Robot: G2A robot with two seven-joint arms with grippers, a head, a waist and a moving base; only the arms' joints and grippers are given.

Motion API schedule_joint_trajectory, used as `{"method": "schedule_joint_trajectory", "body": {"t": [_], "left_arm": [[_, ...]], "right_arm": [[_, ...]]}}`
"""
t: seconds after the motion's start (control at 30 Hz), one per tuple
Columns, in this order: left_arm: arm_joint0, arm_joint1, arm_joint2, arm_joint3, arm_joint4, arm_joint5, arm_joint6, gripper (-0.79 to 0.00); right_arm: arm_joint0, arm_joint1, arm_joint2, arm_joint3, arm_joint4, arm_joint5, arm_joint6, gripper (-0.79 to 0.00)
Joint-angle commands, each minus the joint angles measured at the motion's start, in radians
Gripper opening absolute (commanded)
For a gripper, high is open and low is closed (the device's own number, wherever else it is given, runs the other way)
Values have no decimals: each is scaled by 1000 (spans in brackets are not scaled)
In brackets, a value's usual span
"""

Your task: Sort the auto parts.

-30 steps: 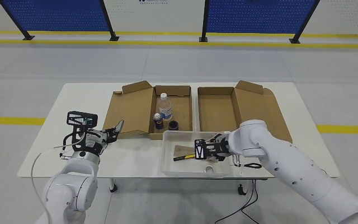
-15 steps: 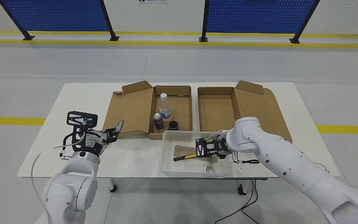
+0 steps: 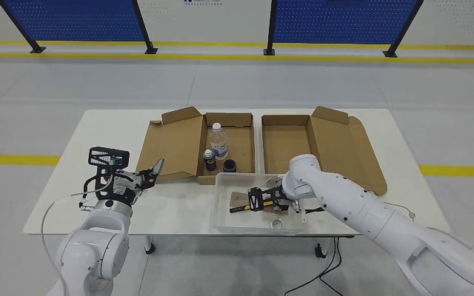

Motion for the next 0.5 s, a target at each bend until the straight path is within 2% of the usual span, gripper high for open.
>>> {"method": "schedule_joint_trajectory", "body": {"t": [0.0,0.47], "left_arm": [[0,0,0,0,0,0,0,0],[0,0,0,0,0,0,0,0]], "right_arm": [[7,-17,-10,32,-6,-4,-9,-406],[32,-100,-47,204,-35,-42,-56,-425]]}}
